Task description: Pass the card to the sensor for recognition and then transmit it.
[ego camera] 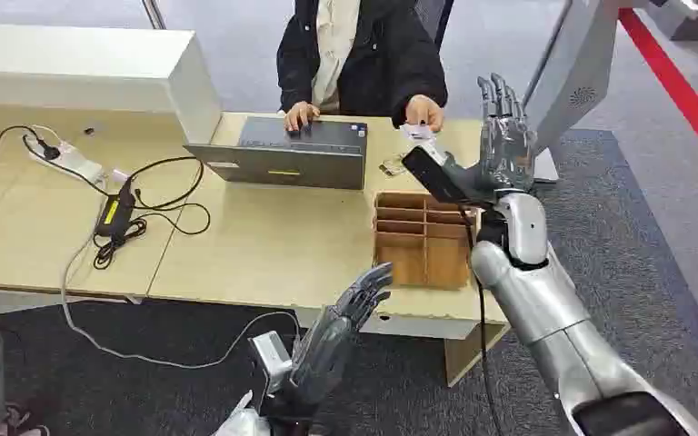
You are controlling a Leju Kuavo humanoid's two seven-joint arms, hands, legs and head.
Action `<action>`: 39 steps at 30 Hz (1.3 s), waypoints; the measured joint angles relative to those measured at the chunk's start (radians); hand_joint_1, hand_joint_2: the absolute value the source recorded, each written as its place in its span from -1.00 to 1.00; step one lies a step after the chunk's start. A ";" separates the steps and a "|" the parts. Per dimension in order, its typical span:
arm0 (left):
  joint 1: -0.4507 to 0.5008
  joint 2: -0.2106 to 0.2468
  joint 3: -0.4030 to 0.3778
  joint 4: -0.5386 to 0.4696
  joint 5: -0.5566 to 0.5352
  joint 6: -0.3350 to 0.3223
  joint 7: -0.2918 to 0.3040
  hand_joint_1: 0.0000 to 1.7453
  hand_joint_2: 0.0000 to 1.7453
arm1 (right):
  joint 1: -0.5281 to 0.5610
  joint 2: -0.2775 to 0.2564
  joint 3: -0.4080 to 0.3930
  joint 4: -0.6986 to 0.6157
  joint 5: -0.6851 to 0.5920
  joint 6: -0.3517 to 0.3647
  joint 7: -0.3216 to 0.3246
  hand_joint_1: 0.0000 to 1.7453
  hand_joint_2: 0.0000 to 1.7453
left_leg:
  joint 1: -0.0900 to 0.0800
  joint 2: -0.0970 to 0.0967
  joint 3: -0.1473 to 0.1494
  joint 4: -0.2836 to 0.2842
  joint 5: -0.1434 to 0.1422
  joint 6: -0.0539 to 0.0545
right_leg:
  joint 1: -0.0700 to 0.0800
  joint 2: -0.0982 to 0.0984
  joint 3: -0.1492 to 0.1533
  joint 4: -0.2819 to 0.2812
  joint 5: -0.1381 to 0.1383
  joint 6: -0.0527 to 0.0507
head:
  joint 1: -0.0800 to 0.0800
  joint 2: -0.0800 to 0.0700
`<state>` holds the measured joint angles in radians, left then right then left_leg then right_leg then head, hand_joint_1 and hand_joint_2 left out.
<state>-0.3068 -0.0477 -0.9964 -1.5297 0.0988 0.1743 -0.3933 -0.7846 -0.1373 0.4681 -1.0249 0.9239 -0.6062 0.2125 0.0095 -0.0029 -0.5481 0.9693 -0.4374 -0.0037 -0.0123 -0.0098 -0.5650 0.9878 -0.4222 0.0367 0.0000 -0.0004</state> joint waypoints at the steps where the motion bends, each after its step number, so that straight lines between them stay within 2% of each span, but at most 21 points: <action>1: -0.004 -0.001 -0.003 0.005 0.001 0.003 -0.004 -1.00 -1.00 | -0.017 0.004 0.003 0.038 -0.002 -0.002 -0.002 -1.00 1.00 | 0.000 0.000 0.000 0.000 0.000 0.000 | 0.000 0.000 0.000 0.000 0.000 0.000 | 0.000 0.000; 8: -0.013 -0.005 -0.013 0.030 0.004 0.004 -0.008 -1.00 -1.00 | -0.099 0.035 0.019 0.215 0.002 -0.004 -0.007 -1.00 1.00 | 0.000 0.000 -0.001 0.000 0.000 0.000 | 0.000 0.000 -0.001 0.000 0.000 0.000 | 0.000 0.000; 12: -0.015 -0.005 -0.014 0.039 0.006 0.011 -0.009 -1.00 -1.00 | -0.148 0.053 0.033 0.300 0.018 0.014 0.014 -1.00 1.00 | 0.000 0.000 -0.001 0.000 0.000 0.000 | 0.000 0.000 -0.001 0.000 0.000 0.000 | 0.000 0.000; 22: -0.015 -0.007 -0.019 0.043 0.006 0.016 -0.008 -1.00 -1.00 | -0.211 0.085 0.045 0.410 0.004 0.007 0.021 -1.00 1.00 | 0.000 0.000 -0.001 0.000 0.000 0.000 | 0.000 0.000 -0.001 0.000 0.000 0.000 | 0.000 0.000; 24: -0.015 -0.007 -0.019 0.044 0.006 0.017 -0.007 -1.00 -1.00 | -0.218 0.090 0.046 0.428 -0.003 0.000 0.014 -0.88 1.00 | 0.000 0.000 -0.001 0.000 0.000 0.000 | 0.000 0.000 -0.001 0.000 0.000 0.000 | 0.000 0.000; 25: -0.015 -0.007 -0.019 0.044 0.005 0.018 -0.007 -1.00 -1.00 | -0.221 0.094 0.047 0.434 -0.011 -0.006 0.009 -0.68 1.00 | 0.000 0.000 -0.001 0.000 0.000 0.000 | 0.000 0.000 -0.001 0.000 0.000 0.000 | 0.000 0.000; 27: -0.014 -0.007 -0.019 0.044 0.004 0.018 -0.006 -1.00 -1.00 | -0.226 0.099 0.049 0.446 -0.023 -0.024 -0.002 0.04 1.00 | 0.000 0.000 -0.001 0.000 0.000 0.000 | 0.000 0.000 -0.001 0.000 0.000 0.000 | 0.000 0.000; 28: -0.014 -0.007 -0.019 0.044 0.004 0.018 -0.006 -1.00 -1.00 | -0.229 0.101 0.051 0.452 -0.026 -0.029 -0.005 0.80 1.00 | 0.000 0.000 -0.001 0.000 0.000 0.000 | 0.000 0.000 -0.001 0.000 0.000 0.000 | 0.000 0.000; 29: -0.014 -0.007 -0.019 0.044 0.004 0.018 -0.006 -1.00 -1.00 | -0.231 0.104 0.053 0.457 -0.028 -0.031 -0.006 1.00 1.00 | 0.000 0.000 -0.001 0.000 0.000 0.000 | 0.000 0.000 -0.001 0.000 0.000 0.000 | 0.000 0.000; 39: -0.009 -0.006 -0.019 0.045 0.001 0.017 -0.006 -1.00 -1.00 | -0.239 0.119 0.058 0.498 -0.060 -0.043 -0.025 1.00 1.00 | 0.000 0.000 -0.001 0.000 0.000 0.000 | 0.000 0.000 -0.001 0.000 0.000 0.000 | 0.000 0.000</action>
<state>-0.3160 -0.0542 -1.0159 -1.4851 0.0999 0.1915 -0.3990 -1.0240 -0.0179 0.5261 -0.5264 0.8640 -0.6493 0.1873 0.0094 -0.0029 -0.5492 0.9698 -0.4371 -0.0033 -0.0123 -0.0097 -0.5663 0.9878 -0.4219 0.0371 0.0000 -0.0004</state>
